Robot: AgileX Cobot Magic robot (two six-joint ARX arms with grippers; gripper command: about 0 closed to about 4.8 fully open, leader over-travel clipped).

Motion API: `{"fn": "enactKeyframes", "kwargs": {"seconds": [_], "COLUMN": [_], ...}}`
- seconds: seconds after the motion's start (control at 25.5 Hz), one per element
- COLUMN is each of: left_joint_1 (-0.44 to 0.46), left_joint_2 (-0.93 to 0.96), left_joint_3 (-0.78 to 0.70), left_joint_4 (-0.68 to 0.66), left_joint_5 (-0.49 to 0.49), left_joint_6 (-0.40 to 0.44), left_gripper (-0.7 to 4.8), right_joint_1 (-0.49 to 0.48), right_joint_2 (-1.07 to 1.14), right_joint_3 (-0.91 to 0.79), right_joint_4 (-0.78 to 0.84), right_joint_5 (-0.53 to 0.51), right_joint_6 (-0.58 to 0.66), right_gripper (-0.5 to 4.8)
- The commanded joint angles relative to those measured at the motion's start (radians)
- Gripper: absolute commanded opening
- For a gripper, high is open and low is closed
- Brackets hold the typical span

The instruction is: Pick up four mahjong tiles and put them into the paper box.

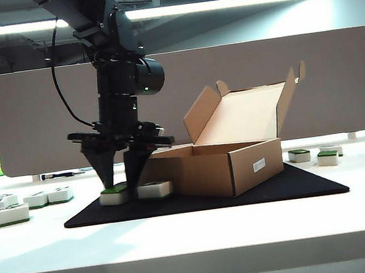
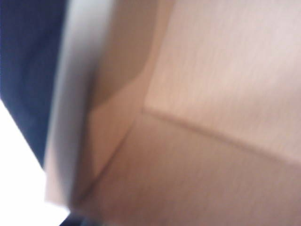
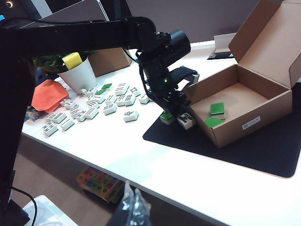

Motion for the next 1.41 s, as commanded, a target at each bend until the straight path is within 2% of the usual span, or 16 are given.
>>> {"fn": "enactKeyframes", "kwargs": {"seconds": [0.04, 0.16, 0.28, 0.55, 0.75, 0.98, 1.41], "left_joint_1": [0.000, -0.002, -0.008, -0.026, -0.032, -0.039, -0.039], "left_joint_2": [-0.007, -0.016, -0.016, 0.029, 0.063, 0.106, 0.145], "left_joint_3": [0.072, 0.177, 0.249, 0.245, 0.245, 0.243, 0.243], "left_joint_4": [-0.117, -0.153, -0.069, 0.080, 0.131, 0.136, 0.162], "left_joint_5": [-0.003, -0.002, 0.010, 0.027, 0.052, 0.093, 0.117], "left_joint_6": [-0.004, -0.005, -0.004, 0.015, 0.023, 0.023, 0.023], "left_gripper": [1.74, 1.74, 1.74, 1.74, 1.74, 1.74, 1.83], "right_joint_1": [0.000, 0.000, 0.000, 0.000, 0.000, 0.000, 0.000], "right_joint_2": [-0.011, -0.011, -0.011, -0.011, -0.011, -0.011, -0.011], "right_joint_3": [0.005, 0.005, 0.005, 0.005, 0.005, 0.005, 0.005], "right_joint_4": [0.009, 0.009, 0.009, 0.009, 0.009, 0.009, 0.009], "right_joint_5": [0.002, 0.002, 0.002, 0.002, 0.002, 0.047, 0.047], "right_joint_6": [-0.003, -0.003, -0.003, -0.003, -0.003, -0.003, -0.003], "right_gripper": [-0.01, -0.01, -0.01, -0.01, -0.01, -0.01, -0.01]}}
